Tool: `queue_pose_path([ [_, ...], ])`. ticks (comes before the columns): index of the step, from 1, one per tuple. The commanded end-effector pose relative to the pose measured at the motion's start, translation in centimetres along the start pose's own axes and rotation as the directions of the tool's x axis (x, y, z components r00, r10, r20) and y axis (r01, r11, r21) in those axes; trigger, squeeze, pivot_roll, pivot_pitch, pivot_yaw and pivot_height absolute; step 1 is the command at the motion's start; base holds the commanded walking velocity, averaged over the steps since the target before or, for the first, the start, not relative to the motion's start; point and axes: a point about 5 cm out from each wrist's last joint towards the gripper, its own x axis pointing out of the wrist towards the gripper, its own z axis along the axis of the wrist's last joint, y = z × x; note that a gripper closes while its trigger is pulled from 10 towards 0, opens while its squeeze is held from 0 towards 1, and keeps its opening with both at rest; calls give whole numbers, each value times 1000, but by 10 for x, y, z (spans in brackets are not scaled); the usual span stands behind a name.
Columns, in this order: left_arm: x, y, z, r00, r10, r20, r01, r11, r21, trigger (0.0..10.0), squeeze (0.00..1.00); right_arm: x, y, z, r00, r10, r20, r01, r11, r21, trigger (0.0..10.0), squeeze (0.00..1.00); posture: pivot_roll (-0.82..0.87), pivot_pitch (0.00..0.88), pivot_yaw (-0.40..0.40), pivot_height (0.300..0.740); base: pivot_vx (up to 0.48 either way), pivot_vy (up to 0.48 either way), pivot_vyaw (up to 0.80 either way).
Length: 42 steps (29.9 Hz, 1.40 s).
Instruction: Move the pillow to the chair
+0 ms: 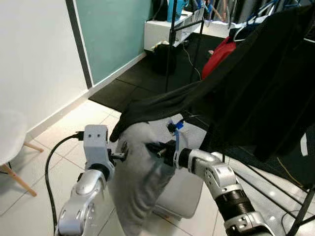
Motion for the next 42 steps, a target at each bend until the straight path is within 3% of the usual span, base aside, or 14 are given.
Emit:
queue_pose_path([
  [1,1,3,-2,1000,-1,-17,1,1000,-9,10000,0,-15,-41,-1,961,-276,-24,277,960,47,10000,0,-169,0,-62,740,0,0,0],
  [7,1,4,-2,1000,-2,-15,2,1000,-9,10000,0,-47,-90,-21,837,-528,-144,544,830,121,10000,0,-179,0,-57,740,0,0,0],
  [9,1,4,-2,1000,-2,-15,2,1000,-9,10000,0,-47,-90,-21,837,-528,-144,544,830,121,10000,0,-179,0,-57,740,0,0,0],
  [11,2,5,-2,1000,-15,-16,15,1000,-8,10000,0,-80,-117,-32,725,-652,-224,682,724,100,10000,0,-200,0,-48,740,0,0,0],
  [14,3,5,-2,1000,-21,-17,21,1000,-7,10000,0,-85,-119,-28,731,-652,-203,679,725,116,10000,0,-206,0,-44,740,0,0,0],
  [16,5,4,-2,1000,-26,-16,25,1000,-8,10000,0,-72,-103,-24,827,-529,-192,549,833,69,10000,0,-210,0,-41,740,0,0,0],
  [17,5,4,-2,1000,-26,-16,25,1000,-8,10000,0,-72,-103,-24,827,-529,-192,549,833,69,10000,0,-210,0,-41,740,0,0,0],
  [20,7,4,0,999,-34,-13,34,999,-7,10000,0,-44,-51,-6,983,-130,-130,131,991,0,10000,0,-213,0,-34,740,0,0,0],
  [24,8,4,-1,999,-34,-13,34,999,-6,10000,0,-42,-13,15,984,168,-51,-170,985,-39,10000,0,-215,0,-30,740,0,0,0],
  [27,9,4,0,999,-34,-12,34,999,-4,10000,0,-53,23,31,893,451,3,-449,890,-79,10000,0,-215,0,-32,740,0,0,0],
  [32,11,4,1,999,-33,-7,32,999,-4,10000,0,-49,27,31,891,454,-19,-454,886,-92,10000,0,-213,0,-40,740,0,0,0],
  [38,11,5,-1,999,-31,-10,31,1000,-5,10000,0,-71,56,31,733,679,-23,-677,728,-105,10000,0,-210,0,-40,740,0,0,0],
  [39,11,5,0,999,-32,-10,32,999,-4,10000,0,-73,56,33,733,680,-7,-675,728,-120,10000,0,-210,0,-40,740,0,0,0],
  [42,12,6,1,999,-36,-6,36,999,-6,10000,0,-61,31,41,873,485,42,-474,867,-154,10000,0,-217,0,-38,740,0,0,0],
])
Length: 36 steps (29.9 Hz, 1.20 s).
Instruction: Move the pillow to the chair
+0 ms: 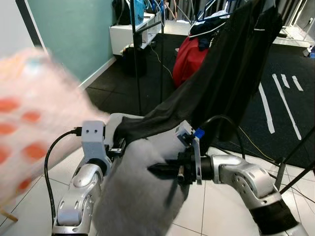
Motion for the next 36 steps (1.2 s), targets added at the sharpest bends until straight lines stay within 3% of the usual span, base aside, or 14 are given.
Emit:
queue_pose_path([
  [1,2,-1,0,1000,-19,1,19,1000,-1,10000,0,-11,-32,21,958,-267,104,271,962,-34,10000,0,-225,0,-35,740,0,0,0],
  [2,2,-1,0,1000,-19,1,19,1000,-1,10000,0,-11,-32,21,958,-267,104,271,962,-34,10000,0,-225,0,-35,740,0,0,0],
  [4,4,-3,3,999,-38,12,38,999,-9,10000,0,-27,-63,27,845,-514,150,511,857,58,10000,0,-229,0,-30,740,0,0,0],
  [5,5,-6,5,998,-59,24,60,998,-19,10000,0,-37,-70,37,795,-562,227,544,827,144,10000,0,-233,0,-27,740,0,0,0],
  [7,5,-8,7,997,-73,33,74,997,-26,10000,0,-43,-71,43,774,-566,282,532,824,194,10000,0,-234,0,-25,740,0,0,0],
  [8,7,-10,12,994,-97,60,101,992,-74,10000,0,-48,-64,59,771,-492,404,425,870,249,10000,0,-236,0,-21,740,0,0,0],
  [10,9,-11,24,984,-136,118,153,977,-149,10000,0,-58,-44,83,755,-304,581,208,951,228,10000,0,-239,0,-17,740,0,0,0],
  [13,11,-7,35,974,-153,168,180,971,-159,10000,0,-71,-30,96,700,-155,697,44,984,175,10000,0,-246,0,-11,740,0,0,0],
  [16,12,-5,38,971,-157,181,186,970,-154,10000,0,-75,-27,99,676,-116,728,0,987,158,10000,0,-246,0,-11,740,0,0,0],
  [19,12,0,55,943,-214,253,256,956,-144,10000,0,-91,-19,106,597,0,802,-134,986,100,10000,0,-244,0,-6,740,0,0,0],
  [24,6,5,88,863,-302,405,401,897,-185,10000,0,-103,-16,104,556,29,831,-173,982,82,10000,0,-244,0,3,740,0,0,0],
  [29,4,6,102,822,-333,463,461,866,-195,10000,0,-104,-15,105,546,31,838,-182,980,82,10000,0,-246,0,9,740,0,0,0],
  [32,1,0,116,764,-385,518,536,825,-178,10000,0,-108,-22,108,496,-35,868,-157,979,129,10000,0,-243,0,13,740,0,0,0],
  [36,-1,-6,119,736,-422,530,579,798,-168,10000,0,-110,-28,110,464,-76,883,-155,974,165,10000,0,-241,0,13,740,0,0,0],
])
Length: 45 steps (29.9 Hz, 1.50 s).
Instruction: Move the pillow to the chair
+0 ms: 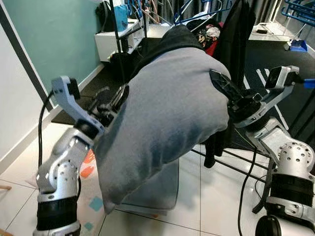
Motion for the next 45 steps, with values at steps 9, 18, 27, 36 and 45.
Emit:
queue_pose_path([
  [9,3,-19,3,990,-138,5,138,990,-35,10000,0,7,5,22,989,46,143,-40,998,-43,10000,0,-239,0,16,740,0,0,0],
  [18,3,-33,-11,972,-187,-145,211,962,171,10000,0,15,-5,45,960,-45,277,67,995,-72,10000,0,-230,0,19,740,0,0,0],
  [27,-16,-67,-84,807,-257,-532,541,685,488,10000,0,43,-6,58,930,-35,366,63,996,-66,10000,0,-225,0,19,740,0,0,0],
  [36,0,-50,-71,926,-31,-375,337,516,788,10000,0,50,-10,45,938,-43,343,61,997,-40,10000,0,-224,0,26,740,0,0,0],
  [45,0,-57,-77,959,-46,-279,254,571,781,10000,1000,57,-8,38,940,-22,340,29,999,-18,10000,0,-226,0,28,740,0,0,0],
])
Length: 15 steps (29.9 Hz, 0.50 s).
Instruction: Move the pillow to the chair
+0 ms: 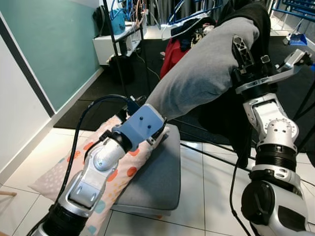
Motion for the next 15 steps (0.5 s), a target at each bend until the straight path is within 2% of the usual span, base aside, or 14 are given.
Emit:
queue_pose_path([
  [1,-1,-9,-5,1000,-20,-14,20,1000,-24,10000,1000,18,24,3,991,134,24,-134,991,-8,10000,0,-226,0,28,740,0,0,0],
  [7,0,-17,-6,999,-40,-11,39,998,-41,10000,1000,20,27,1,989,145,28,-145,989,1,10000,0,-226,0,28,740,0,0,0],
  [10,2,-30,-11,998,-47,-32,46,999,-26,10000,1000,26,35,-5,983,182,31,-183,982,41,10000,0,-226,0,28,740,0,0,0],
  [11,2,-30,-11,998,-47,-32,46,999,-26,10000,1000,26,35,-5,983,182,31,-183,982,41,10000,0,-226,0,28,740,0,0,0],
  [13,3,-31,-13,999,-25,-37,24,1000,-17,10000,1000,28,37,-7,981,193,25,-194,980,51,10000,0,-228,0,28,740,0,0,0],
  [15,5,-28,-14,998,42,-41,-42,999,-12,10000,1000,29,41,-15,976,216,7,-216,973,82,10000,0,-231,0,28,740,0,0,0],
])
